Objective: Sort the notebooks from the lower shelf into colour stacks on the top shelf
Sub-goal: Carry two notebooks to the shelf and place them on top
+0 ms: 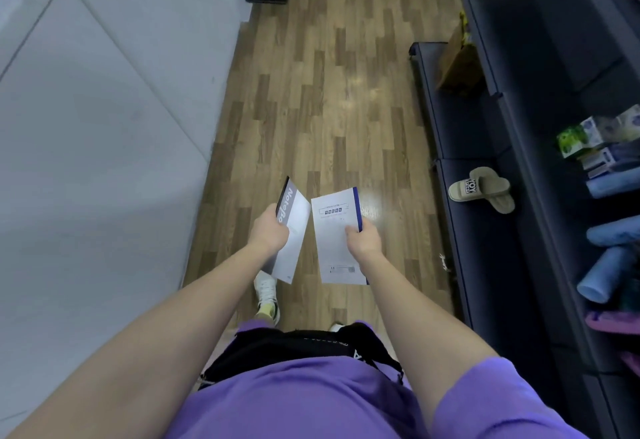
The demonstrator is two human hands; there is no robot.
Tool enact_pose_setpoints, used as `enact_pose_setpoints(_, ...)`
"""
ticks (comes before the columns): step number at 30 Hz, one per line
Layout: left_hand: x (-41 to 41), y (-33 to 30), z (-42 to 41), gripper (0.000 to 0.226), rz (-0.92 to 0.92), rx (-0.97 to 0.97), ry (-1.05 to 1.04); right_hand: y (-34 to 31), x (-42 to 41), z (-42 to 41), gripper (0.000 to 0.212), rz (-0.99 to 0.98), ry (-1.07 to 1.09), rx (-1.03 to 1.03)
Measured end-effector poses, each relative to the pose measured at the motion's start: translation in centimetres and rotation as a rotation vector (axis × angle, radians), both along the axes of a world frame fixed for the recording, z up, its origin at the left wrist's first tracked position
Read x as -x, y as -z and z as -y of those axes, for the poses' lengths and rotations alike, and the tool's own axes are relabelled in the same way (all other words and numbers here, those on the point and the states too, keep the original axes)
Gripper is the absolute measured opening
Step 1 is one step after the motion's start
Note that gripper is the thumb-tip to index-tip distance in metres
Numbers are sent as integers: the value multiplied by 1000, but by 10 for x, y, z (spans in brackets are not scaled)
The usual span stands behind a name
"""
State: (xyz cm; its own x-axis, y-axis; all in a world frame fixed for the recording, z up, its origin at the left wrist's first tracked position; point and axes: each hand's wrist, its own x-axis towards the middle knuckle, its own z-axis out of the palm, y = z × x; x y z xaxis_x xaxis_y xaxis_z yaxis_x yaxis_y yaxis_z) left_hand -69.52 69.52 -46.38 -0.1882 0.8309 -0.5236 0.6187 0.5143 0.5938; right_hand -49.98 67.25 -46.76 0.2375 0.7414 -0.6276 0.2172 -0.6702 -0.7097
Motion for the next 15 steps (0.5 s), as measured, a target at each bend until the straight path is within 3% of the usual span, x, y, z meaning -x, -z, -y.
enact_pose_setpoints(7,54,-3,-91,16,65,-14,39,-2,58,-75,27,35,83,-13)
enact_pose_setpoints(15,108,-13,-169,32,118,-18,96,-11,136,-141,18,-23,195,-16)
